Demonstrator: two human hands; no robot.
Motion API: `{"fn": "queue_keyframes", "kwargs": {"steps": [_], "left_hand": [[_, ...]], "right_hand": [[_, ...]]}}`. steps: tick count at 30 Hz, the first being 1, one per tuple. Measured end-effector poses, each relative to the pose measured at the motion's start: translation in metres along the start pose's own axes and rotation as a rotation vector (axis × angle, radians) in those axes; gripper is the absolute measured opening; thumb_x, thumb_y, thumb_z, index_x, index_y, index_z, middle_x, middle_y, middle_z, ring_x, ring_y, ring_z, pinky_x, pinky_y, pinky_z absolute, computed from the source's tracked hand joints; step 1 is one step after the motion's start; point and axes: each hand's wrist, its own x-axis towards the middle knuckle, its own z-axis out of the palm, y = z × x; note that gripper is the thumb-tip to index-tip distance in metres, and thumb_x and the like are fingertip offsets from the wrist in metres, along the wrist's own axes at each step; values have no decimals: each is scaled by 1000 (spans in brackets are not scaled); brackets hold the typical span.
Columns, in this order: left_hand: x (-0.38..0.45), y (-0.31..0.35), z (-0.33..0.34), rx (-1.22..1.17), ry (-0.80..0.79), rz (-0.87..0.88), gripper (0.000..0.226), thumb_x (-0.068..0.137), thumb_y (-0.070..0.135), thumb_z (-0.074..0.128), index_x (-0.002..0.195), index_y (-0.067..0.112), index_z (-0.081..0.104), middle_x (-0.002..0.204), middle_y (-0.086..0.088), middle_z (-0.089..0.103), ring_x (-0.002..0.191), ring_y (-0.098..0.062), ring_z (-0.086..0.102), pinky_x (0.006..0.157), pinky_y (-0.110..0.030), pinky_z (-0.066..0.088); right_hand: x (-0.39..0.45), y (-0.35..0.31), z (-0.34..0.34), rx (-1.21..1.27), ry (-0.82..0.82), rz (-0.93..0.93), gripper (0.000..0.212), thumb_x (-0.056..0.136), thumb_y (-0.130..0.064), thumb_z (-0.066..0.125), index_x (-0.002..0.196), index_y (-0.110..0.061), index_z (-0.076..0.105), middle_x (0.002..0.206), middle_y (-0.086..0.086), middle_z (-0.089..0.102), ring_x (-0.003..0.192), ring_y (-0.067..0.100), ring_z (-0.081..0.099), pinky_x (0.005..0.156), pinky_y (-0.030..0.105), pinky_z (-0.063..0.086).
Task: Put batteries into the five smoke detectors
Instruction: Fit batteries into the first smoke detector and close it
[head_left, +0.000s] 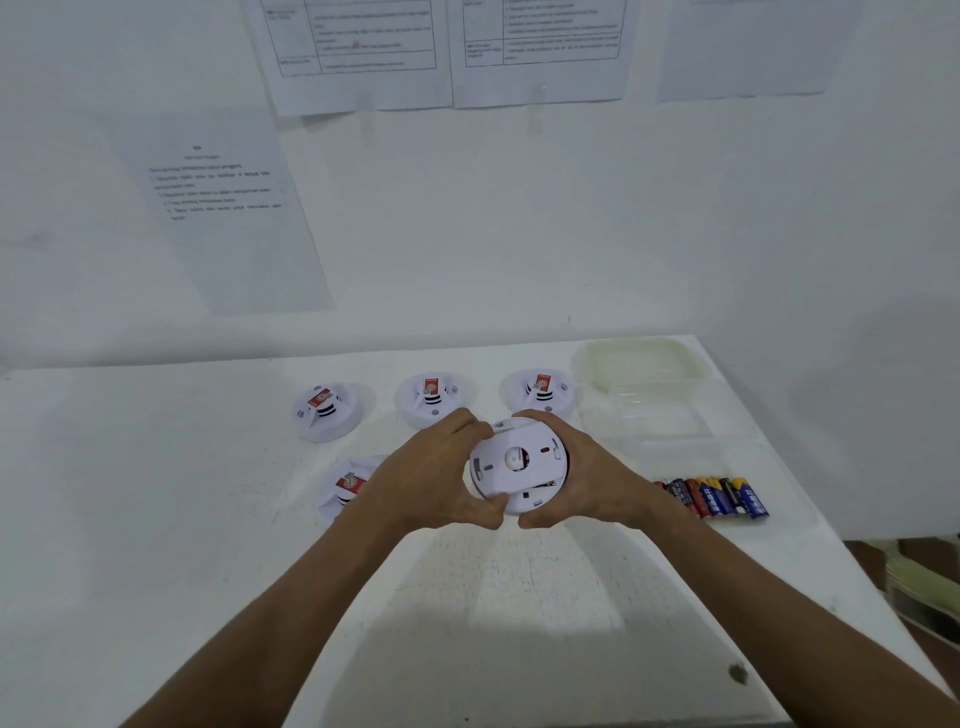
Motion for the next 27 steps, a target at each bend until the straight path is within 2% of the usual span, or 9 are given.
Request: {"fn": "queue_keyframes", "kwargs": {"steps": [3,5,7,10,14,17,21,24,27], "left_hand": [[1,2,0,50,-37,13,86,59,69,52,126,17,55,100,9,52,83,-7,47,69,-16,41],[3,3,-1,45,-50,20,74,58,69,53,111,18,63,84,15,43,75,-10,45,62,-16,38],[5,1,-2,42,-47,24,68,57,68,55,102,18,65,77,16,36,70,-12,44,57,-20,40],[4,-2,-3,62,-27,30,69,56,67,56,103,17,66,80,8,41,71,-16,48,60,-30,51],[1,-9,-2,43,33,-22,56,56,61,61,87,14,66,78,0,49,70,-18,48,60,-38,52],[-2,-18,2,-26,76,-49,51,57,52,66,89,13,67,80,-3,51,74,-17,49,60,-39,52],[-8,-30,12,-78,161,-145,39,59,51,67,78,17,63,76,-2,51,70,-17,50,58,-39,50],[-16,-34,20,-91,188,-225,38,59,55,62,64,20,50,68,3,45,63,-13,45,55,-28,41],[-21,-39,28,-79,149,-285,40,58,57,60,61,19,47,64,7,38,58,-10,39,54,-19,30]], "right_hand": [[0,-1,-1,-15,-6,10,94,60,-1,92,135,-30,44,128,-16,61,121,10,58,94,24,53],[0,-1,0,-20,-14,6,94,60,-1,92,136,-29,44,129,-14,61,121,11,58,95,24,52],[0,-1,0,-8,-19,9,94,61,2,91,137,-27,44,130,-10,60,121,12,59,94,26,53],[1,-3,0,0,-15,10,94,60,1,92,136,-28,44,129,-9,60,119,10,59,93,27,55],[-2,-2,-7,33,23,41,97,58,5,92,134,-31,43,127,-6,60,112,4,61,85,26,57],[-6,0,-13,51,23,46,98,58,8,90,137,-27,44,126,-4,62,112,8,62,82,26,57],[-11,3,-16,58,39,73,99,58,6,91,139,-27,43,127,-7,61,115,7,61,83,27,57],[-16,5,-16,58,56,88,98,59,6,91,136,-31,44,127,-11,60,115,2,59,83,25,57],[-21,10,-17,56,77,104,97,58,8,90,133,-32,44,127,-12,58,115,-1,58,82,22,56]]}}
